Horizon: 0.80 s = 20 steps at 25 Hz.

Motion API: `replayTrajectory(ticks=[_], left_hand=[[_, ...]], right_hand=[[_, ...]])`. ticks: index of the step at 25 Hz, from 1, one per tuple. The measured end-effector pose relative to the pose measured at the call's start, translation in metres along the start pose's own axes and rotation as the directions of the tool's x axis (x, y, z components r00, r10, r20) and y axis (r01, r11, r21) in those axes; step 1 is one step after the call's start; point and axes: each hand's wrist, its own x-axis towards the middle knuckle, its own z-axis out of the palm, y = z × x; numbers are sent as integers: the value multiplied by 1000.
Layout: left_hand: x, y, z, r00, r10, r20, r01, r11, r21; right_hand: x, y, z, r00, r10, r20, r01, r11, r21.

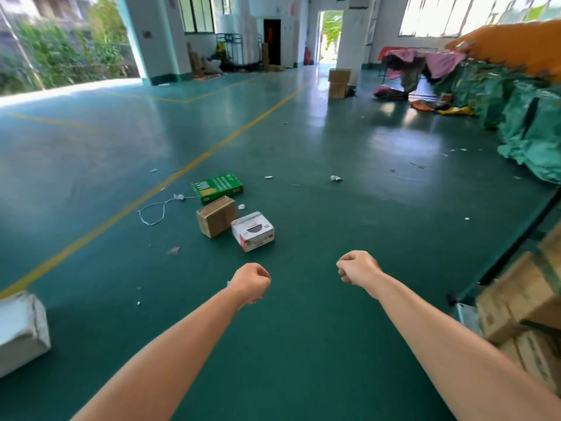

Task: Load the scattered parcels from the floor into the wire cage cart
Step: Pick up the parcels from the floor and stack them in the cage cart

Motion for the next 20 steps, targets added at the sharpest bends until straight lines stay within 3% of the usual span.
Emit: replayTrajectory(ticks=[7, 11, 20], left_hand=[[88, -18, -53, 997, -75, -33, 75, 997, 0], [164, -3, -81, 991, -119, -56, 121, 992, 25], [329, 27, -145, 971, -217, -99, 218, 976, -4]], right_hand=[[94, -63, 66, 996, -34, 85, 36, 999, -23], [177, -109, 93, 988, -41, 149, 38, 999, 23], [343, -215, 130, 970, -64, 236, 76, 996, -44]])
